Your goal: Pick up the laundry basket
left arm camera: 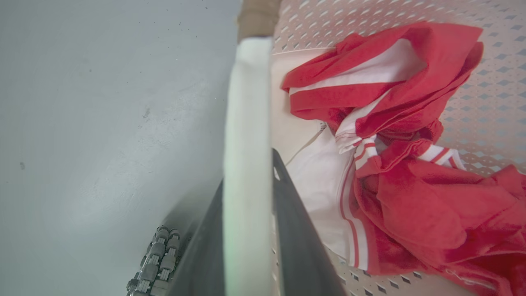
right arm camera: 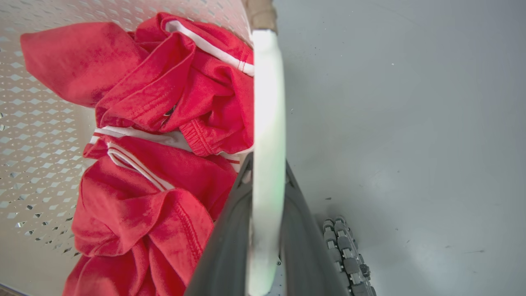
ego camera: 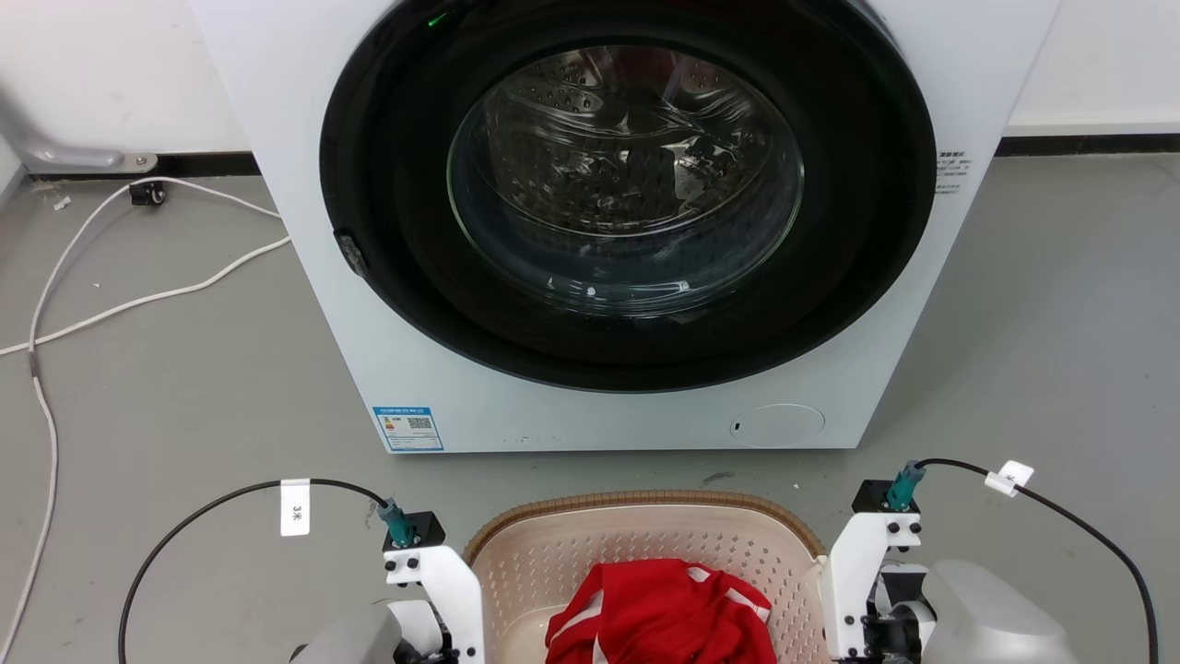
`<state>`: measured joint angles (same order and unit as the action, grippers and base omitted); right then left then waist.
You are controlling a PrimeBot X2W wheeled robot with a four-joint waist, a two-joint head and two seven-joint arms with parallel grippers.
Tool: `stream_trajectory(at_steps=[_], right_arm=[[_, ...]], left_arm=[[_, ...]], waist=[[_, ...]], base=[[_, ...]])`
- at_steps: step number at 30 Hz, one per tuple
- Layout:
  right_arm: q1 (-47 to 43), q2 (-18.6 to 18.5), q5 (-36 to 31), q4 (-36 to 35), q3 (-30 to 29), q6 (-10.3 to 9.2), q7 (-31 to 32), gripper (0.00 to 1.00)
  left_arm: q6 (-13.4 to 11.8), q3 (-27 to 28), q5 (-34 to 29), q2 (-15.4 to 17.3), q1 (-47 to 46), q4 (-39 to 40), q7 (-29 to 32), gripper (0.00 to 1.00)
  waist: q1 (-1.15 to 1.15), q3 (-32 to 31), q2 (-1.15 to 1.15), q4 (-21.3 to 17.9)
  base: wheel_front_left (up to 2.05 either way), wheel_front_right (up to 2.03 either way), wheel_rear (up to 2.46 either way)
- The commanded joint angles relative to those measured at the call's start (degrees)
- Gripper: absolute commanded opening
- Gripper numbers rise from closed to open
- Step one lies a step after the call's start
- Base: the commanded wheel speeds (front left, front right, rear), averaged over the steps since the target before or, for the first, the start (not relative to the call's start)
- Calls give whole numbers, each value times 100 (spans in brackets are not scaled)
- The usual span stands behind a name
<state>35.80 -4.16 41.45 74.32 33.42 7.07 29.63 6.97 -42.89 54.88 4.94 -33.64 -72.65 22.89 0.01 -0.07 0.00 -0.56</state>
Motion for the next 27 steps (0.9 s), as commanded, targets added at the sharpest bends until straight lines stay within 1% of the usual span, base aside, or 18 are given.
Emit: stream_trajectory(at_steps=[1,27], right_arm=[[4,203,15,-78,-20,77,4,0],[72,215,-125,-77,-176,77,-96,0]], left_arm=[[93,-22,72,-181,-86,94,-31,0],[93,-176,281,-171,-147,49,-75,0]], waist=[[-1,0,0,-1],[-1,39,0,21]], base=[[0,0,0],[0,0,0]])
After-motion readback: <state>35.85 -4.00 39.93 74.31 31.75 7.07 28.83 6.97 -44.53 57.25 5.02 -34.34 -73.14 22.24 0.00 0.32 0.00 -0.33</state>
